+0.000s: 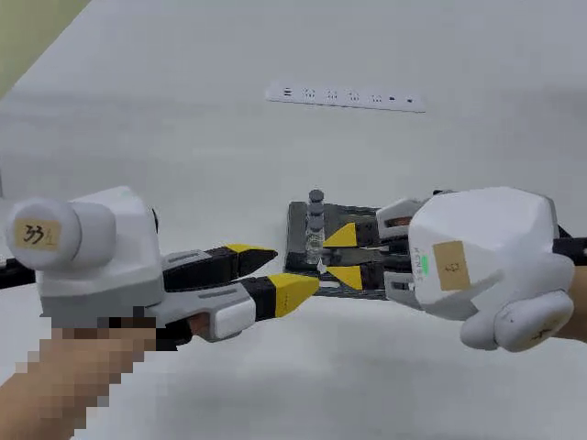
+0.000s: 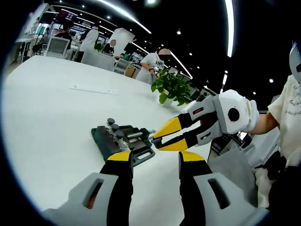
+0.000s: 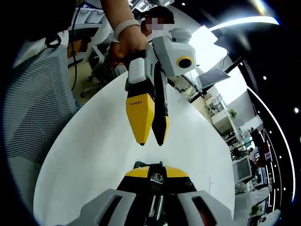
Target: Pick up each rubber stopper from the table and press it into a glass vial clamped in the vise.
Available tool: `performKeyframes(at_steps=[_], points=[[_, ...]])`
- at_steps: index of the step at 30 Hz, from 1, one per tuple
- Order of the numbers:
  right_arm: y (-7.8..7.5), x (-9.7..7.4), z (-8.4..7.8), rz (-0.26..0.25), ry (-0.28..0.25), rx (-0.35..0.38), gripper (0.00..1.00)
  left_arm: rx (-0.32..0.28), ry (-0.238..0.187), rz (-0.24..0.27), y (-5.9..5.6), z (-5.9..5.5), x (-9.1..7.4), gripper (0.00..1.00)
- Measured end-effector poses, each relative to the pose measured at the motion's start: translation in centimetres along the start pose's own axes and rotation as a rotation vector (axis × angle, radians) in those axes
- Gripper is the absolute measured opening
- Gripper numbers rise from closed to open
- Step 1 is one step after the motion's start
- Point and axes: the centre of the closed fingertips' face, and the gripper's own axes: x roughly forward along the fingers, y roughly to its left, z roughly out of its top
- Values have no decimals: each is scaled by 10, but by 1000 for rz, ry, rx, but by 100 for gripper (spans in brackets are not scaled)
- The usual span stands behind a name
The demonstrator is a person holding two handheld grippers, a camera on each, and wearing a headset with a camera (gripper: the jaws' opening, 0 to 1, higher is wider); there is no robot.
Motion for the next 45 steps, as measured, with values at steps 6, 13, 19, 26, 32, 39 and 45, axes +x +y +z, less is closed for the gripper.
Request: performKeyframes(at_steps=[6,13,19,26,32,39,45], points=[[-13,-16,6,-73,-5,-16,5,-67,-26,-65,-11,14,12,27],[-20,-29,11,-134,1,-54,5,-123,-52,-125,-26,24,22,17],[-25,-37,13,-176,8,-70,5,-170,-60,-172,-40,26,28,12],[-23,-45,17,-184,2,-75,5,-208,-58,-229,-53,29,32,7],[-24,-50,19,-195,4,-90,5,-237,-62,-245,-57,32,32,5],[-21,-53,22,-198,-8,-93,5,-227,-56,-256,-62,30,29,4],[-21,-52,23,-204,-11,-102,5,-230,-54,-248,-61,31,27,3]])
